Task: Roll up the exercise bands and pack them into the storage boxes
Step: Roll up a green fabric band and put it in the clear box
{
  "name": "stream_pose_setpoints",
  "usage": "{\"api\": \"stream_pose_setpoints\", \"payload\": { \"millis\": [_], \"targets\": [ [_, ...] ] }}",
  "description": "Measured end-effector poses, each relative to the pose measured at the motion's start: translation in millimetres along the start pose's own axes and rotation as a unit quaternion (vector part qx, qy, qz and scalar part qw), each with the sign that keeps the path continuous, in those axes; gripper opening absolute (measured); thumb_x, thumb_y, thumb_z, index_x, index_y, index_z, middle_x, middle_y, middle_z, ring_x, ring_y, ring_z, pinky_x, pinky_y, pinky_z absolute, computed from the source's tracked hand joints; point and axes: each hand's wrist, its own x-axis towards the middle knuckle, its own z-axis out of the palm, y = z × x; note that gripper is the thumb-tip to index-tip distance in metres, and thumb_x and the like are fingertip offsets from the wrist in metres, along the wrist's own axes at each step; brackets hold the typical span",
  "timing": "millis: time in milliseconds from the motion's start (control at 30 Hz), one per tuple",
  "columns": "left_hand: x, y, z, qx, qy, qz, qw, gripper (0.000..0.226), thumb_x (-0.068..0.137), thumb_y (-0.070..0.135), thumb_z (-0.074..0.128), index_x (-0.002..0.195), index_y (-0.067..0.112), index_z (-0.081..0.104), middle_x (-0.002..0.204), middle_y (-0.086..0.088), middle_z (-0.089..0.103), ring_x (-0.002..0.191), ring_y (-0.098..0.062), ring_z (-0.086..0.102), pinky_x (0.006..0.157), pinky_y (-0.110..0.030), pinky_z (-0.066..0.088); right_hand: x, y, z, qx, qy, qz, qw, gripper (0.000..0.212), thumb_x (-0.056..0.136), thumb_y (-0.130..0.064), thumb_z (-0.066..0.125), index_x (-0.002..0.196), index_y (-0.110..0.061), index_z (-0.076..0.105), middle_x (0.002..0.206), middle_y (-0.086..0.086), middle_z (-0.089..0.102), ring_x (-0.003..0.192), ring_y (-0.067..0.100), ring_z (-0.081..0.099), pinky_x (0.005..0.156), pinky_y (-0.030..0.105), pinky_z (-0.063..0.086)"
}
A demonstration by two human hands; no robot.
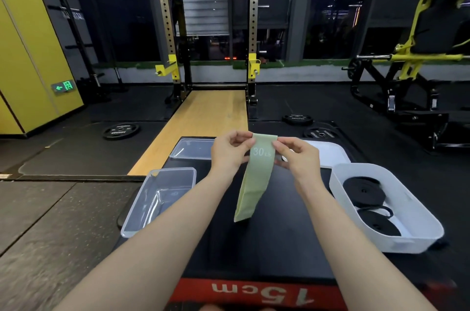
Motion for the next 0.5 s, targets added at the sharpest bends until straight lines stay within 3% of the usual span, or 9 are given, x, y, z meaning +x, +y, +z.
{"api": "stream_pose_setpoints", "payload": {
  "millis": [233, 367, 500],
  "targets": [
    [-27.4, 19.5, 7.7, 0.000, -0.003, 0.006, 1.000, 0.008, 0.086, 0.005, 0.064, 0.086, 0.012, 0.063, 0.082, -0.002, 0.060, 0.079, -0.011, 0.062, 0.059, -0.021, 0.058, -25.0, -27.0, -16.6, -0.011, -0.016, 0.008, 1.000, 0.003, 0.084, -0.006, 0.068, 0.086, -0.009, 0.068, 0.079, 0.004, 0.070, 0.068, 0.009, 0.069, 0.061, 0.027, 0.058],
    [-27.5, 3.3, 10.8, 0.023, 0.022, -0.035, 0.999, 0.009, 0.085, 0.009, 0.066, 0.084, 0.018, 0.065, 0.087, -0.003, 0.064, 0.093, -0.020, 0.065, 0.067, -0.031, 0.059, -24.0, -16.5, -21.8, -0.032, -0.012, 0.042, 0.999, 0.007, 0.083, -0.005, 0.070, 0.081, -0.012, 0.068, 0.076, 0.004, 0.069, 0.066, 0.011, 0.068, 0.059, 0.027, 0.058],
    [-15.0, -29.4, 16.0, 0.028, 0.053, -0.093, 0.994, 0.009, 0.085, 0.008, 0.066, 0.087, 0.016, 0.067, 0.089, -0.003, 0.066, 0.094, -0.020, 0.066, 0.069, -0.034, 0.059, -10.3, 16.1, -24.5, -0.061, 0.003, 0.084, 0.995, 0.007, 0.083, -0.005, 0.069, 0.081, -0.011, 0.067, 0.079, 0.006, 0.070, 0.071, 0.018, 0.069, 0.056, 0.027, 0.056]
  ]
}}
